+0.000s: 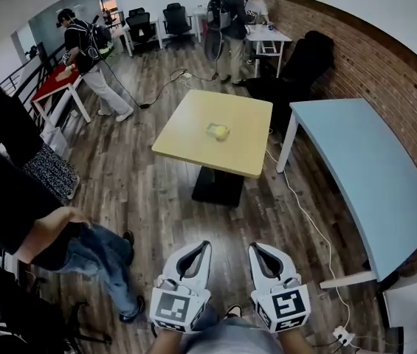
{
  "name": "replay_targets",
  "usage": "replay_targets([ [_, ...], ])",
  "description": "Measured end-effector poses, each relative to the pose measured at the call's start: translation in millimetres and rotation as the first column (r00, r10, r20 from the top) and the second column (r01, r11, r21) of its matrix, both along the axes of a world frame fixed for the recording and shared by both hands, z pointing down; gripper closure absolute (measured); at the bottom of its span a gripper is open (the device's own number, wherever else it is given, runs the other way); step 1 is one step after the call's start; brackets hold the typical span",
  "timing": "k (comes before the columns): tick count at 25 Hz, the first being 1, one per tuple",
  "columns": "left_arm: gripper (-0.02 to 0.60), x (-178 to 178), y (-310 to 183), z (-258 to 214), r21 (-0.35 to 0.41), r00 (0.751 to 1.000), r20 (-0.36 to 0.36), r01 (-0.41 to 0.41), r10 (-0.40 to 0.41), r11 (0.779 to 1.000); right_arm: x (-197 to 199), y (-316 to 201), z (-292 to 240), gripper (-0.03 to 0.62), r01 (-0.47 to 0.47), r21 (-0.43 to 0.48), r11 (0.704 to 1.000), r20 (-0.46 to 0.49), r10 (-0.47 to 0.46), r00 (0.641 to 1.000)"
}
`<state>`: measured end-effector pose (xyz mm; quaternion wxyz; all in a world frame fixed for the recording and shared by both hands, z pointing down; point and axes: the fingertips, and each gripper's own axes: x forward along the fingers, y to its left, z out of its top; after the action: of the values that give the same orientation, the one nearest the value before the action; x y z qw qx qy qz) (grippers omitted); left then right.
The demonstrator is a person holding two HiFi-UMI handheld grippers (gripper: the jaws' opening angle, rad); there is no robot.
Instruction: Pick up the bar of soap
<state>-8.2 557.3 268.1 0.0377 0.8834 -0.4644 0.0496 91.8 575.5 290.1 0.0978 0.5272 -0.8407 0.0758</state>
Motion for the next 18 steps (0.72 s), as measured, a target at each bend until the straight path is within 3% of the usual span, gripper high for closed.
replay_targets([
  [4,0.577,5,-12,-5,-0.010,1.000,0.011,0.024,-0.023,1.000,5,-10,1,0.591,0.013,0.004,1.000,0.007,-0.013,1.000],
  [18,0.577,0,-123,15,0.002,0.999,0.000,-0.046,0.046,0.999,-8,-114,10,0.591,-0.025,-0.006,1.000,-0.028,0.025,0.999],
])
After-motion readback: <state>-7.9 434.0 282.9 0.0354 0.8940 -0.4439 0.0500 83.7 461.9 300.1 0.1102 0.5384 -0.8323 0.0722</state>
